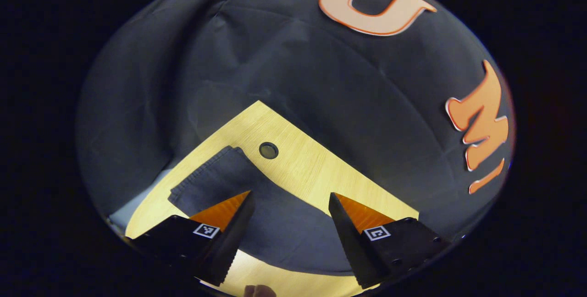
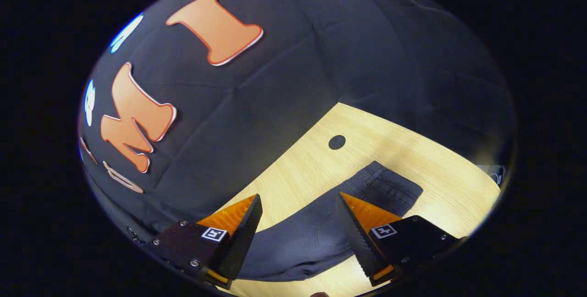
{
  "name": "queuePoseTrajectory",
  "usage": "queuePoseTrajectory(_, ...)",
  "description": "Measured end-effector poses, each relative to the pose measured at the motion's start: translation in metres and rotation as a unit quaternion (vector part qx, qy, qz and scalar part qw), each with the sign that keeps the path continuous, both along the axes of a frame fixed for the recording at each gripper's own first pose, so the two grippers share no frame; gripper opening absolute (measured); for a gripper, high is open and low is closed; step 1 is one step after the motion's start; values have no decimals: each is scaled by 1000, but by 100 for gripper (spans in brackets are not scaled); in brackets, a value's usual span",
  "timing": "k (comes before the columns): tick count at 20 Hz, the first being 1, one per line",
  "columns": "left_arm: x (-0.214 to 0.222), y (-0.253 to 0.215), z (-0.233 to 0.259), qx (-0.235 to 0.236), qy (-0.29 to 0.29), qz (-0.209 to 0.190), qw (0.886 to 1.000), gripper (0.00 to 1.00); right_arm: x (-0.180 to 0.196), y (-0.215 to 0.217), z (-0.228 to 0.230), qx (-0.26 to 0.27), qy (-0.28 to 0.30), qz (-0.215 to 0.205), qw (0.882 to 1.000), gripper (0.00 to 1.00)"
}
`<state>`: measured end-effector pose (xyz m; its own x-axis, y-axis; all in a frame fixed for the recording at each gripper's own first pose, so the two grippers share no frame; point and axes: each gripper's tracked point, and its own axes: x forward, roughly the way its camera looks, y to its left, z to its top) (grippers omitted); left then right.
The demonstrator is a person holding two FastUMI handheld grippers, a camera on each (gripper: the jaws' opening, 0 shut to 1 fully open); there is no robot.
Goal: Grasp the waist and the cuffs of the jeans and fold them to make the two legs overlap; first hold the waist and fold one-third of the jeans toward the cuffs, then hold the cuffs and fold the remaining one-third in the same direction to finish folding.
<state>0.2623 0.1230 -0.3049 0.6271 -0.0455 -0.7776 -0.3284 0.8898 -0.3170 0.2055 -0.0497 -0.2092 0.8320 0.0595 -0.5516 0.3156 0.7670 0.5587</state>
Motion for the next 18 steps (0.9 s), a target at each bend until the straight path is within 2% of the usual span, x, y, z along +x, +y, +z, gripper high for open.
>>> queuePoseTrajectory(3, -12, -12, 24, 16, -33, -50, 998, 98, -34, 0, 16, -13, -13, -10, 1000, 98)
queuePoseTrajectory(6, -28, -31, 44, 37, -69, -102, 992, 98, -64, -9, 12, -12, -12, -29, 999, 98)
queuePoseTrajectory(11, -41, -63, 72, 104, -158, -167, 968, 98, -99, -38, -29, 16, 25, -63, 998, 98)
queuePoseTrajectory(14, -62, -82, 90, 134, -187, -178, 957, 98, -106, -60, -63, 38, 63, -77, 994, 98)
queuePoseTrajectory(18, -80, -103, 104, 142, -203, -165, 955, 98, -88, -85, -115, 77, 116, -98, 985, 98)
